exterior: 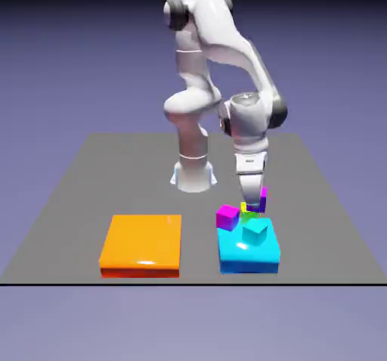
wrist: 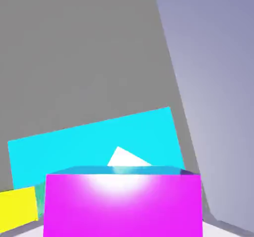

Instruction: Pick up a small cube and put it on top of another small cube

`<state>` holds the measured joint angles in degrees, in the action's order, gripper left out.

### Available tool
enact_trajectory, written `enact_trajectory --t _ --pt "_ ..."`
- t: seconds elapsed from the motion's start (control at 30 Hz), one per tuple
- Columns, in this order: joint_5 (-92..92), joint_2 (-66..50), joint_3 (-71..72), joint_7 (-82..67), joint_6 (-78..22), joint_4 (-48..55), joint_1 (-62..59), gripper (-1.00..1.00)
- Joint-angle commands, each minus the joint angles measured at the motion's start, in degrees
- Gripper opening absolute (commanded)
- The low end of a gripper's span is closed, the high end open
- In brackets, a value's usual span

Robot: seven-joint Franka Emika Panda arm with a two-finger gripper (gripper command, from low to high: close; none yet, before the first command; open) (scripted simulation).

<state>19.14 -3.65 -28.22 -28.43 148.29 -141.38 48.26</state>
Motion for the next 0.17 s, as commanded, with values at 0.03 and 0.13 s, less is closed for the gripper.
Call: enact_trajectory --t 0.03,0.13 --pt "2.93 -2.46 0.97 -2.15 2.11 -0.15 -0.57 -1.0" --pt "0.44 -0.38 0.15 -0.32 0.38 -0.02 -0.18 1.0"
